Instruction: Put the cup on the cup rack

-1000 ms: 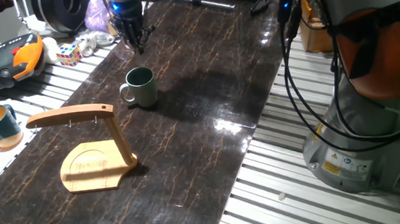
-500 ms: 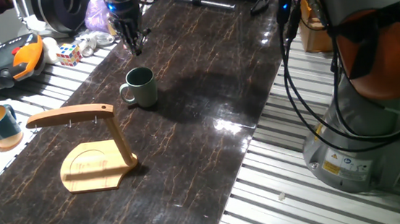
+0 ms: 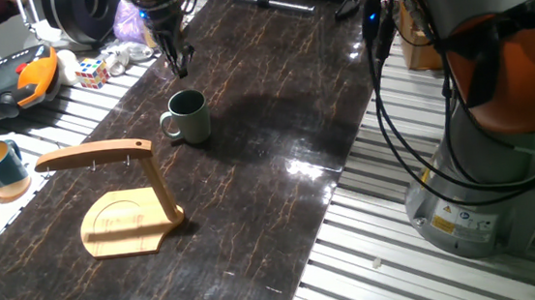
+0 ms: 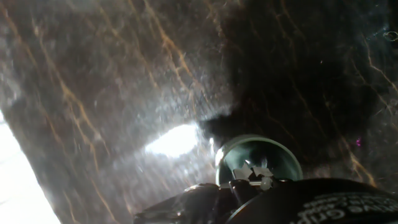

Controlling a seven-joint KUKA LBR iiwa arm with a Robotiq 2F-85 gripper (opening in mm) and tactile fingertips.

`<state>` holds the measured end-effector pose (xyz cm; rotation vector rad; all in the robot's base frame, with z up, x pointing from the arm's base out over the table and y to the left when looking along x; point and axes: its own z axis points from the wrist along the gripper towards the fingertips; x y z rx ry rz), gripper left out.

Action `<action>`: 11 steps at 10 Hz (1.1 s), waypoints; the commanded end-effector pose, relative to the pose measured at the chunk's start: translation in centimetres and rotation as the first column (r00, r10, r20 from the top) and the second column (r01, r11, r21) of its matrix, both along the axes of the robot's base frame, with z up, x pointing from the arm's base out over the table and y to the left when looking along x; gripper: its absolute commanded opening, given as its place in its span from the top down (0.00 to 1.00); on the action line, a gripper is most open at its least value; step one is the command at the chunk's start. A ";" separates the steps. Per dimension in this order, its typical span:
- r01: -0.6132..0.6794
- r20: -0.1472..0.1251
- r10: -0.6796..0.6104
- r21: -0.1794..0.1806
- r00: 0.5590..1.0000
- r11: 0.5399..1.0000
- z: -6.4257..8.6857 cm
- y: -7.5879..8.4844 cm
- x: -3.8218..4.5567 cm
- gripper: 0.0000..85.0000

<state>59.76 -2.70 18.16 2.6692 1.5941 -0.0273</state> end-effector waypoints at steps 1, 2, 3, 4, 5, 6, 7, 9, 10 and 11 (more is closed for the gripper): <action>0.148 -0.005 -0.148 -0.016 0.989 0.989 0.0 -0.1 -0.02 0.99; 0.175 -0.005 -0.176 -0.028 0.984 0.984 -0.1 -0.1 -0.03 0.99; 0.194 -0.004 -0.194 -0.034 0.981 0.981 -0.2 -0.2 -0.10 0.99; 0.210 -0.003 -0.210 -0.040 0.978 0.977 -0.5 -0.4 -0.16 0.99; 0.224 -0.006 -0.224 -0.037 0.975 0.974 -0.8 -0.5 -0.23 0.99; 0.231 -0.014 -0.232 -0.029 0.973 0.972 -1.2 -0.5 -0.33 0.99; 0.241 -0.025 -0.241 -0.026 0.970 0.970 -1.8 -0.5 -0.30 0.99; 0.251 -0.032 -0.252 -0.022 0.967 0.968 -2.4 -0.5 -0.29 0.99; 0.252 -0.031 -0.253 -0.017 0.967 0.967 -2.6 -0.4 -0.19 0.99; 0.243 -0.029 -0.244 -0.008 0.969 0.970 -2.7 -0.4 -0.10 0.99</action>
